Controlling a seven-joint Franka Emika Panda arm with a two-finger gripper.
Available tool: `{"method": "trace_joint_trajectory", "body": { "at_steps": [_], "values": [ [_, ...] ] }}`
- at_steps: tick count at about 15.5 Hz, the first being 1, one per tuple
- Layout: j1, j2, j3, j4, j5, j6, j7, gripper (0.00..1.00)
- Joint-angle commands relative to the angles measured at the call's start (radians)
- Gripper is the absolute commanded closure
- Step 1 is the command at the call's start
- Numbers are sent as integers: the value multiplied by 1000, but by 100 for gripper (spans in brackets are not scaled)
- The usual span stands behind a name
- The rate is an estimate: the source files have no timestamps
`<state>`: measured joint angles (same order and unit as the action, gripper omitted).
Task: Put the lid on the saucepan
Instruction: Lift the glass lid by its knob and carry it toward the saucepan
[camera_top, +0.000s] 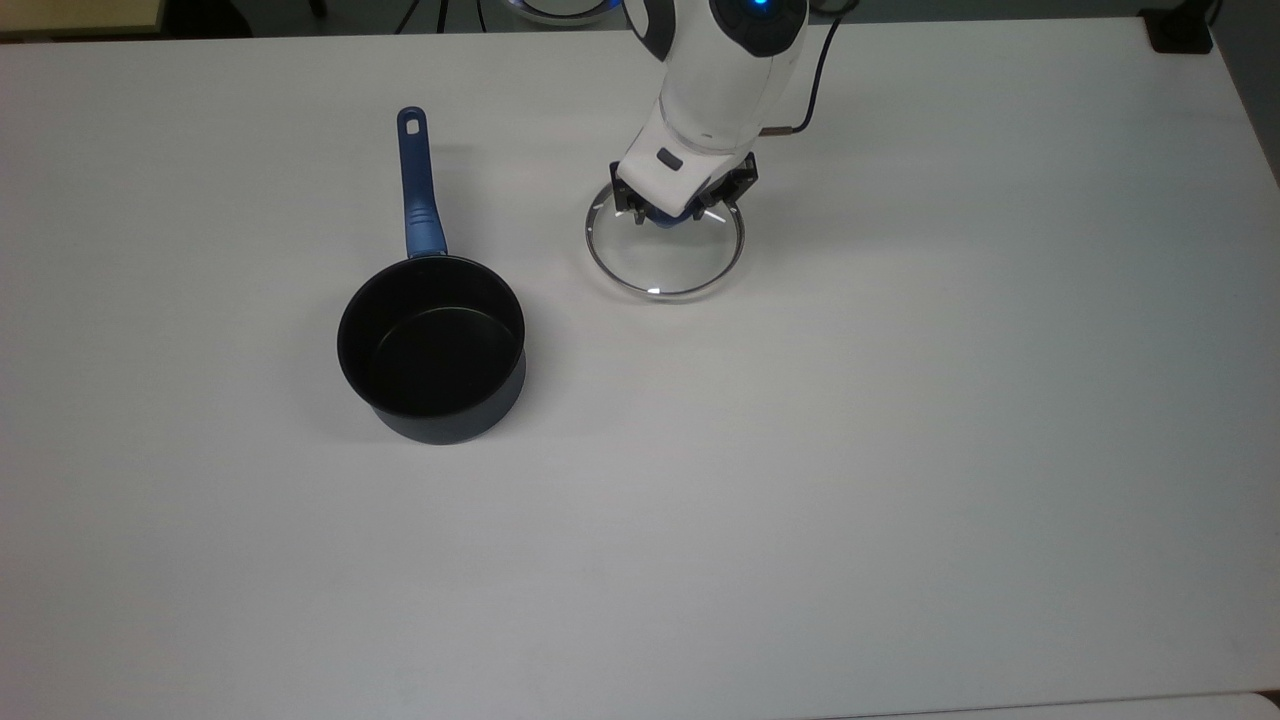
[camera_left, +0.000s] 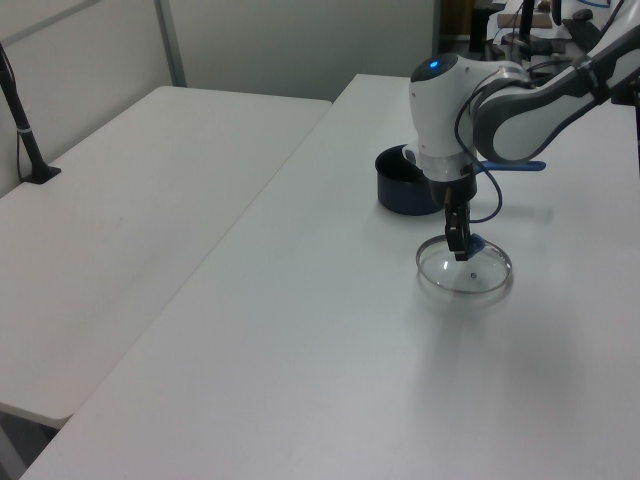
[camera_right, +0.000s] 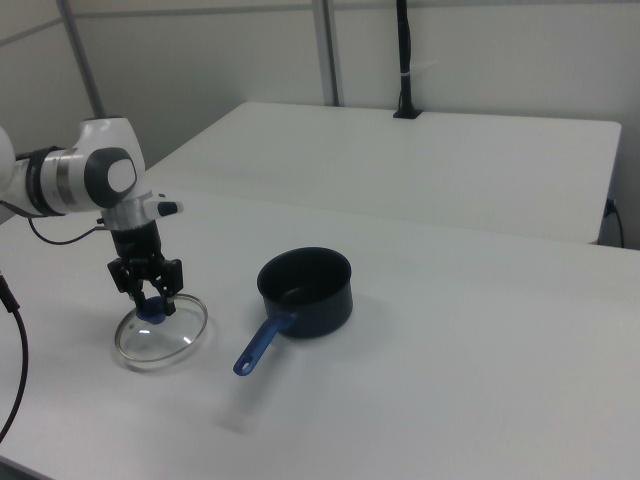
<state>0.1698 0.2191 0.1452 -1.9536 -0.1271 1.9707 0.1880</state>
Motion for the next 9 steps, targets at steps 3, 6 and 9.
{"method": "trace_joint_trajectory", "body": {
  "at_steps": [3, 6, 9],
  "values": [
    [-12, -35, 4, 39, -11, -84, 22, 43],
    [-22, -35, 2, 74, -8, -124, 21, 43],
    [-35, -34, -6, 122, -2, -170, 13, 43]
  ]
}}
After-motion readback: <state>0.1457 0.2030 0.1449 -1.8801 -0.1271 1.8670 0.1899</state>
